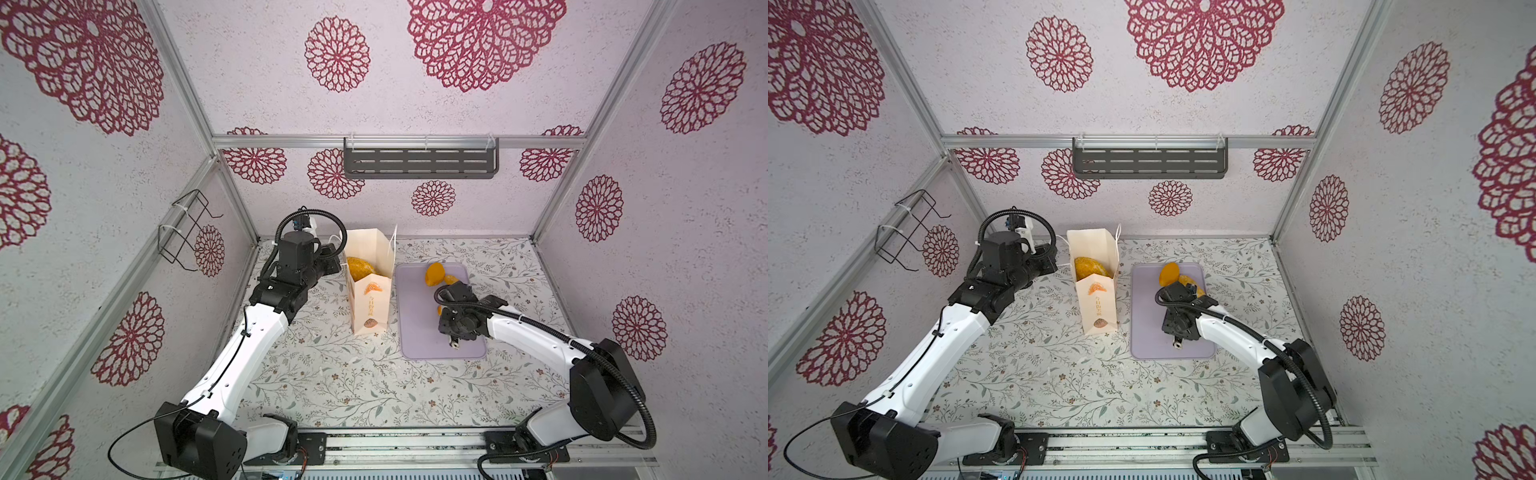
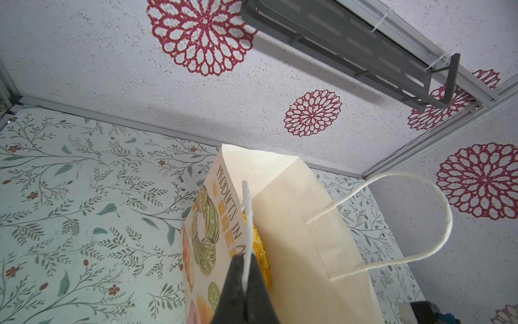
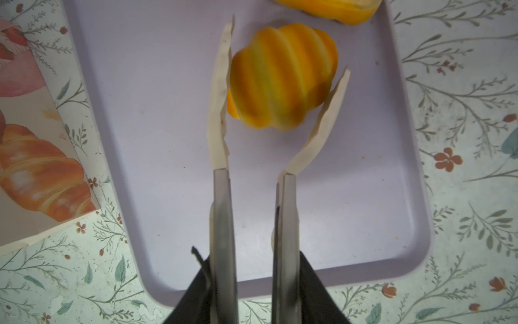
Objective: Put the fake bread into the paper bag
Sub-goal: 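Close the tongs on the striped yellow roll and lift it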
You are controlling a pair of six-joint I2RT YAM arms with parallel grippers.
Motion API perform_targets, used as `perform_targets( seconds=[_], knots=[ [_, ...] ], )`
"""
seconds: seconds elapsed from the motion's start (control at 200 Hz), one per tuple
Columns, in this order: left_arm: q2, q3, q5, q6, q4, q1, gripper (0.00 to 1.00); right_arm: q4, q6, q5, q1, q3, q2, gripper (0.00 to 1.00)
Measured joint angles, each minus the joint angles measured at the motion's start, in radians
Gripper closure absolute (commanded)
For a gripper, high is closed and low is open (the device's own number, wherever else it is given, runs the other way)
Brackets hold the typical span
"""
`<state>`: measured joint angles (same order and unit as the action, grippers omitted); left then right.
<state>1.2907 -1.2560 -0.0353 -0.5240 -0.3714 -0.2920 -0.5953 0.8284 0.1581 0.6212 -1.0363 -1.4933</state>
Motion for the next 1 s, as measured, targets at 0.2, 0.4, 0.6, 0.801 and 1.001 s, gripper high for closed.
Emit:
perform_targets(
  seconds=[0.2,0.4,0.6,0.801,1.001],
  knots=[
    [0.0,0.0,0.0,0.0,0.0,0.0,1.0,0.0,0.002,-0.01,-0.001,0.0,-0.003,0.69],
    [0.0,0.0,0.001,0.0,0.0,0.0,1.0,0.0,0.003,-0.023,-0.003,0.001,0.005,0.72],
    [0.0,0.0,0.0,0.0,0.0,-0.001,1.0,0.003,0.005,-0.045,-0.003,0.032,0.056,0.74],
    [0.0,0.0,-0.001,0.0,0.0,-0.003,1.0,0.0,0.011,-0.059,0.002,0.044,0.101,0.74],
    [0.0,0.0,-0.002,0.0,0.0,-0.004,1.0,0.002,0.0,-0.07,0.008,0.044,0.134,0.74]
  ],
)
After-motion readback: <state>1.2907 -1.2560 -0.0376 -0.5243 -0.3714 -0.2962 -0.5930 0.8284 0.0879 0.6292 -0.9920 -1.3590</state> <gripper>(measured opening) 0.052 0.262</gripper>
